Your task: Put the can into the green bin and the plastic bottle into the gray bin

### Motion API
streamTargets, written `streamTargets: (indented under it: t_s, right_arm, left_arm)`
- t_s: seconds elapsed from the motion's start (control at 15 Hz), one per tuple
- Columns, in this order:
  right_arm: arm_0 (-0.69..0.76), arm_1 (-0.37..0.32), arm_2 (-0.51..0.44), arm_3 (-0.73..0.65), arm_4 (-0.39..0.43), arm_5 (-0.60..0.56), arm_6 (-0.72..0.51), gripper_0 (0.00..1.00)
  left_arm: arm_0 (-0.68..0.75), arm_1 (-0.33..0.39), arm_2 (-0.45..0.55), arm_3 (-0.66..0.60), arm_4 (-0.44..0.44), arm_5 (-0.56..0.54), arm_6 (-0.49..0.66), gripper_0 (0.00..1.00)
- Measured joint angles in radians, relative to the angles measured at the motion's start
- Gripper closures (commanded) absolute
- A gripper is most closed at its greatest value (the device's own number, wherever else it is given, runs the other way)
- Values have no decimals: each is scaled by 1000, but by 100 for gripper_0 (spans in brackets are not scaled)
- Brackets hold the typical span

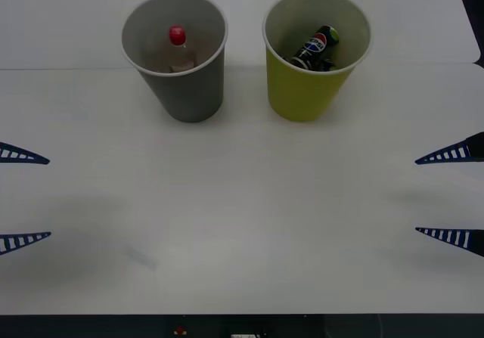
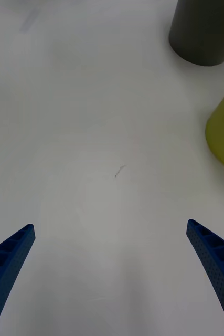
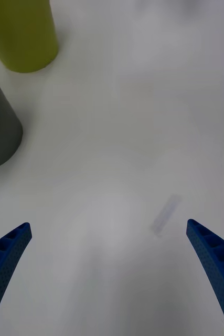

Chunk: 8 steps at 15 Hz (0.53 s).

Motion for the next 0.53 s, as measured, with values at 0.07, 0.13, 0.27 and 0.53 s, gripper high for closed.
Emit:
streamTargets:
  t_s: [0.07,0.13,0.27,0.53]
  right_arm:
    - [0,0,0,0,0,0,0,0]
    - [0,0,0,0,0,0,0,0]
    - [0,0,0,0,0,0,0,0]
    - [0,0,0,0,0,0,0,0]
  left_arm:
    - [14,3,2,-2,0,2,-6,0]
    - [23,4,2,-3,0,2,-12,0]
    - [36,4,5,-6,1,2,-18,0]
    - [46,3,7,-10,3,4,-19,0]
